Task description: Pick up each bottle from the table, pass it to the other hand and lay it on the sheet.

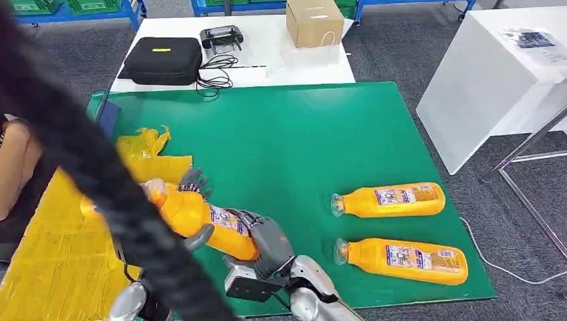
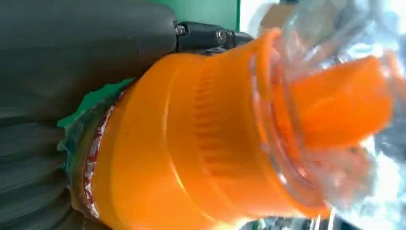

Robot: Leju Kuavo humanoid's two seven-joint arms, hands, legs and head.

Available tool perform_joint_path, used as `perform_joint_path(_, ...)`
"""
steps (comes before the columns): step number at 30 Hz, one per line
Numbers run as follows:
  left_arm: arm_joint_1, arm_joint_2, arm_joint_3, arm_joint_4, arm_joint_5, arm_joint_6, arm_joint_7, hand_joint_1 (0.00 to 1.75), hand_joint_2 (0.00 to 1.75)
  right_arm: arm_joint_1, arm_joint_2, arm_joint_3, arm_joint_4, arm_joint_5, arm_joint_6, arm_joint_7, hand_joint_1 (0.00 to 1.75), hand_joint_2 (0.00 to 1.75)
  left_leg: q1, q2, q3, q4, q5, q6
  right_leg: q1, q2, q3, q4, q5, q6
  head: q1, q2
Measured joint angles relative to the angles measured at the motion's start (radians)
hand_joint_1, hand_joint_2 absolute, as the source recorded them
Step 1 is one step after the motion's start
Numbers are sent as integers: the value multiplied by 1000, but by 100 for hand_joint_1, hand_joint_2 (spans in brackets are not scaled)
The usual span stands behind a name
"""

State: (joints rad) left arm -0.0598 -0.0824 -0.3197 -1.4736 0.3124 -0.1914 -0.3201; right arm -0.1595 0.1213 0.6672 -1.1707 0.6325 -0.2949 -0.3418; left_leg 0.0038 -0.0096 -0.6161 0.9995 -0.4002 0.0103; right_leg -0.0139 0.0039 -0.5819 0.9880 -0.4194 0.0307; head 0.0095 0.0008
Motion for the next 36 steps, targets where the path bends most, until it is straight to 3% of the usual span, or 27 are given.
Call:
perform_joint_path(1,0,-2,-5,0,-23,27,-11,26,175,-1,0,2,2,-4,1,0,175,175,0,0,0,0,0,0,0,0,0,0,0,0,0,0)
perform_joint_path(2,0,-5,-8,0,-39,45,-18,175,175,-2,0,3,3,-6,2,0,175,175,0,0,0,0,0,0,0,0,0,0,0,0,0,0)
perform_joint_path(18,0,-25,-30,6,-81,159,-79,175,175,-4,0,7,8,-42,6,0,175,175,0,0,0,0,0,0,0,0,0,0,0,0,0,0)
perform_joint_path(19,0,-25,-31,6,-86,162,-81,175,175,-4,0,7,8,-44,6,0,166,175,0,0,0,0,0,0,0,0,0,0,0,0,0,0)
perform_joint_path(20,0,-26,-31,6,-88,166,-84,175,175,-4,0,7,8,-44,6,0,110,175,0,0,0,0,0,0,0,0,0,0,0,0,0,0)
perform_joint_path(21,0,-26,-31,5,-91,169,-88,175,175,-2,0,7,6,-46,6,0,16,175,0,0,0,0,0,0,0,0,0,0,0,0,0,0)
perform_joint_path(34,-16,-9,-26,-23,-229,252,-120,175,175,34,-14,1,-34,-56,-1,-24,16,175,0,0,0,0,0,0,0,0,0,0,0,0,0,0)
perform_joint_path(35,-16,-8,-26,-23,-230,252,-120,175,175,36,-14,0,-35,-56,-1,-24,0,175,0,0,0,0,0,0,0,0,0,0,0,0,0,0)
perform_joint_path(36,-16,-7,-26,-23,-230,252,-120,175,175,38,-14,0,-37,-56,-2,-24,0,175,0,0,0,0,0,0,0,0,0,0,0,0,0,0)
